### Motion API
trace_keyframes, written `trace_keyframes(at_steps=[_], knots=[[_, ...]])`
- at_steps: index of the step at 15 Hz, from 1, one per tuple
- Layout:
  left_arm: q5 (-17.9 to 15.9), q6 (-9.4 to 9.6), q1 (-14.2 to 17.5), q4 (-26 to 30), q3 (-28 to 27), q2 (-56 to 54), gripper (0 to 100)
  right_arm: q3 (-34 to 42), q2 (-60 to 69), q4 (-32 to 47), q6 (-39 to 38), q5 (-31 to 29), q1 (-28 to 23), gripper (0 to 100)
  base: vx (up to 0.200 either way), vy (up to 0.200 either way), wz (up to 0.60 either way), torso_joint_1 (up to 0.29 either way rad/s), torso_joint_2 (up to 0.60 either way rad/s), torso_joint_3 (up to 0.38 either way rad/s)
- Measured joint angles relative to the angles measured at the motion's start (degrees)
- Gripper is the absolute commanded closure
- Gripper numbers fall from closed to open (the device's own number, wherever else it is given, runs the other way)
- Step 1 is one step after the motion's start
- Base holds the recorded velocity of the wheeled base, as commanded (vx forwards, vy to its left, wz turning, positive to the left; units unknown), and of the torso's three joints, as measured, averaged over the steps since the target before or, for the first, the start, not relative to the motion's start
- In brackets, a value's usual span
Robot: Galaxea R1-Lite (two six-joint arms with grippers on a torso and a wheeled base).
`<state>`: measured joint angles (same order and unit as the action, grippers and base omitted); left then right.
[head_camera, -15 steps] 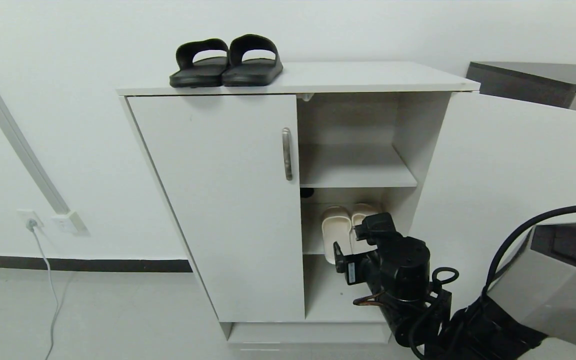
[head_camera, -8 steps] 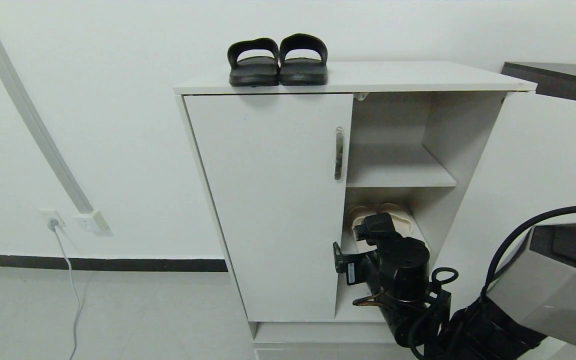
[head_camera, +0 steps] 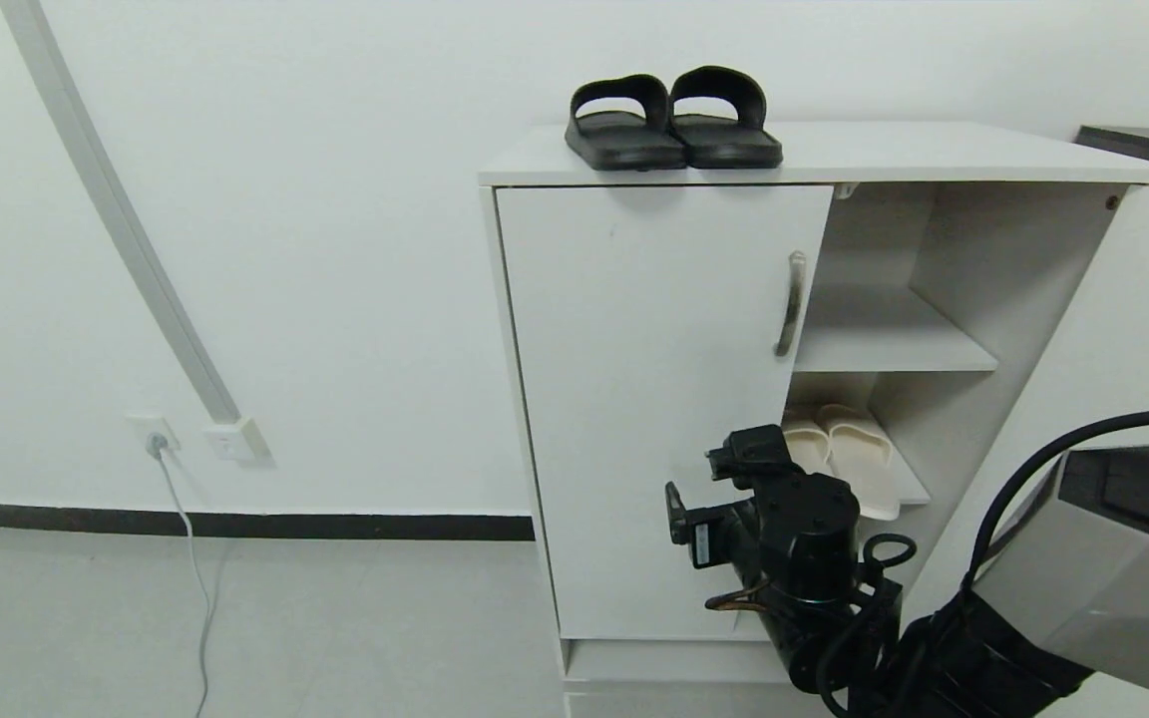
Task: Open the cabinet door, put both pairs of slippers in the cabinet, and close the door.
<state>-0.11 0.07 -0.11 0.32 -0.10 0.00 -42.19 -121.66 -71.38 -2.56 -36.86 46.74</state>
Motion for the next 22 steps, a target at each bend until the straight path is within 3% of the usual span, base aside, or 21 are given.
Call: trace_keyframes(at_steps=[5,13,22], knots=[[0.01,0.02,-0.11,0.01,0.02,0.00,100,3.13,0.20,-4.52,0.32,3.28,-0.63,0,0.000,0.000,0.00,0.000,0.00,0.000],[0.01,0.02,0.00,-0.02,0.00,0.00,100,4.22,0.20,-5.03,1.39,3.45,-1.18,0,0.000,0.000,0.00,0.002,-0.01,-0.009],[-0.07,0.22,-0.05,-0.02,0.00,0.00,100,4.40,0.20,-5.97,1.67,3.40,-1.15,0,0.000,0.000,0.00,0.081,-0.40,-0.319]])
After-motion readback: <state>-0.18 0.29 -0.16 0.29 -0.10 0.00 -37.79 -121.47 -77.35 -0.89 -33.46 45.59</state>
